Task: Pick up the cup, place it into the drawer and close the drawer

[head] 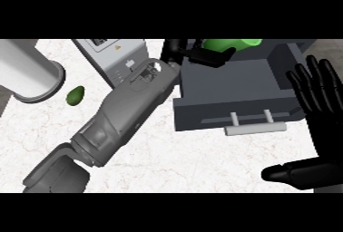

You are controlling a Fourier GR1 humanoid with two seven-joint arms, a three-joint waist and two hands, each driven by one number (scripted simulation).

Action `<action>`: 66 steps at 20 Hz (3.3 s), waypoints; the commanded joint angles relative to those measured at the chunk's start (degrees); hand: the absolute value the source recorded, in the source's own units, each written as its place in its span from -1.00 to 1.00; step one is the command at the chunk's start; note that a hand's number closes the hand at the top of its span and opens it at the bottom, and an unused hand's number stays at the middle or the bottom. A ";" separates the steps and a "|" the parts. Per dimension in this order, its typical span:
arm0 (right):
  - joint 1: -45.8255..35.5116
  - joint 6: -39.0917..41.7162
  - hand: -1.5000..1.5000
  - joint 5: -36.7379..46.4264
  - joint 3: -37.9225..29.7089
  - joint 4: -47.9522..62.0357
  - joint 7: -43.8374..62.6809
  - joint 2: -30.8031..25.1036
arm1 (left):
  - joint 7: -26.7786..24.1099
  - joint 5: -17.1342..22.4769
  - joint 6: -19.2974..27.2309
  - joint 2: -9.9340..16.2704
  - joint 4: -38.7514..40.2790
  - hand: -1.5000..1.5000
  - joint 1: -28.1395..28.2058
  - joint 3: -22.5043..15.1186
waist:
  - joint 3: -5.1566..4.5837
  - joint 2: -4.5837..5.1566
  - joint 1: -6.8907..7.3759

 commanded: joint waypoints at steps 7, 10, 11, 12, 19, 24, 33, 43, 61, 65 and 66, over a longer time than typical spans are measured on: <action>-0.88 1.25 -1.00 0.15 1.49 1.15 -1.43 0.33 | 3.79 1.74 4.51 0.00 3.48 -1.00 -1.74 -9.91 | 0.05 0.51 -2.07; -1.52 1.12 -1.00 -0.96 1.09 0.94 -1.73 0.78 | 2.75 3.33 5.75 0.00 2.57 -1.00 -1.92 -10.54 | 0.04 0.53 -2.08; -0.81 1.50 -1.00 -0.87 0.82 2.39 -2.91 0.88 | 2.54 4.64 5.24 0.00 1.42 -1.00 -2.59 -9.93 | 0.05 0.60 -2.14; -2.99 0.39 -1.00 -0.96 0.78 1.21 -0.44 0.56 | 1.67 6.02 5.58 0.00 0.04 -1.00 -1.29 -9.97 | 0.00 0.48 -1.92; -3.42 0.89 -1.00 -6.76 -0.05 -0.42 3.69 0.50 | -7.15 11.48 0.52 0.00 -2.07 -1.00 -0.36 -5.85 | -0.07 -0.04 0.58; 2.74 5.36 -1.00 -9.56 -2.50 -2.04 0.74 -1.61 | -7.41 14.41 -1.33 0.00 -5.30 -1.00 1.01 -3.86 | -0.04 -0.73 2.63; 4.42 10.73 1.00 -3.13 -2.39 -5.91 2.34 -9.38 | -3.37 14.36 -2.39 9.61 -17.85 -1.00 10.39 1.13 | -0.13 -1.68 6.10; 5.45 12.07 1.00 8.90 2.28 -1.47 -0.62 -9.45 | 2.12 15.11 -1.46 20.63 -41.27 -1.00 31.49 2.50 | -0.07 -1.37 6.59; -1.87 2.16 1.00 49.18 19.85 19.46 -15.56 -11.49 | -0.83 17.47 -15.38 32.37 -56.12 -1.00 58.28 11.55 | -0.08 -0.92 5.57; -4.85 -2.73 -1.00 51.99 18.14 31.75 -20.78 -10.20 | -3.62 15.93 -18.47 32.67 -59.74 -1.00 65.62 12.53 | -0.06 -0.91 5.90; -6.79 -2.41 -1.00 53.24 18.69 32.42 -16.99 -8.16 | -0.81 16.35 -16.84 32.34 -63.59 -1.00 66.10 13.01 | -0.06 -1.01 5.70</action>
